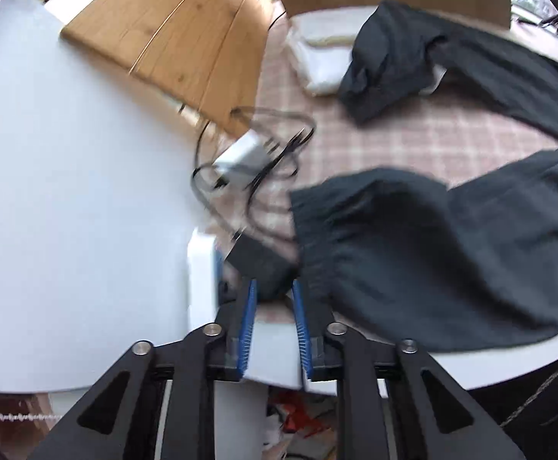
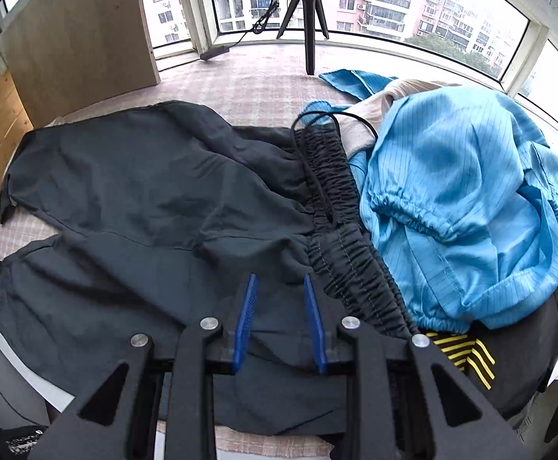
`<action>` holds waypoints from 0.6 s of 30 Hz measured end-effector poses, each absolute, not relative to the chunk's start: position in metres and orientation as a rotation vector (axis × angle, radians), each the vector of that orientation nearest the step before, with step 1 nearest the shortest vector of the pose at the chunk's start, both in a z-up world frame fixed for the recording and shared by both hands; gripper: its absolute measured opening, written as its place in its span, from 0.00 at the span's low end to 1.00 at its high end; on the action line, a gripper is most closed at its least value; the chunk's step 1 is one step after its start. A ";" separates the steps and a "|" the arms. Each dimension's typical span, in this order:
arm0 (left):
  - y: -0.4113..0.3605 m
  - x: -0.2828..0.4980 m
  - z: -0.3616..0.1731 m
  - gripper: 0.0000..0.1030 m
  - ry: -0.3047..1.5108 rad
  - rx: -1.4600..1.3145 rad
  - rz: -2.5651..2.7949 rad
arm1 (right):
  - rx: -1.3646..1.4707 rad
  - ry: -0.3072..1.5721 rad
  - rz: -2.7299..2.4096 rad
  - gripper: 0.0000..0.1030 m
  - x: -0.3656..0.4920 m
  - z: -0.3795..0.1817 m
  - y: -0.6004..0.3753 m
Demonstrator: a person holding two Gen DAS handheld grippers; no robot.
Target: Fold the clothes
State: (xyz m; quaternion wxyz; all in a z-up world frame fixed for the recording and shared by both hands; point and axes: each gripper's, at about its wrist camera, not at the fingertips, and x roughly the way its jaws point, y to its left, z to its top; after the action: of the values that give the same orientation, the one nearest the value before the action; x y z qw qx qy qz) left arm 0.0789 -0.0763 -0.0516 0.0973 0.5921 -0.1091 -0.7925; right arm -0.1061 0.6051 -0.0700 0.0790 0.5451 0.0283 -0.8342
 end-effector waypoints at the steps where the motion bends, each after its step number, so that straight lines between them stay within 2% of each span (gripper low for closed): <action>1: -0.064 0.061 -0.051 0.35 -0.320 1.749 -2.415 | 1.619 0.076 -2.496 0.25 -0.110 -0.065 0.602; 5: -0.012 -0.017 -0.081 0.37 -0.449 1.792 -2.527 | 1.568 0.042 -2.495 0.26 -0.124 -0.046 0.591; 8: 0.006 -0.063 -0.105 0.39 -0.524 1.822 -2.526 | 1.530 0.028 -2.500 0.31 -0.133 -0.033 0.583; 10: 0.009 -0.086 -0.119 0.42 -0.520 1.857 -2.516 | 1.520 0.034 -2.503 0.33 -0.137 -0.030 0.580; 18: -0.003 -0.125 -0.137 0.41 -0.428 1.952 -2.501 | 1.595 0.015 -2.477 0.33 -0.168 -0.054 0.579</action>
State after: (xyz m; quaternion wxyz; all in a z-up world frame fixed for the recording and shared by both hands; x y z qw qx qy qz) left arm -0.1248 -0.0031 -0.1365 -0.0297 0.6095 -0.1335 -0.7809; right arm -0.1681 0.5789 -0.0542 0.0976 0.5390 0.0052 -0.8367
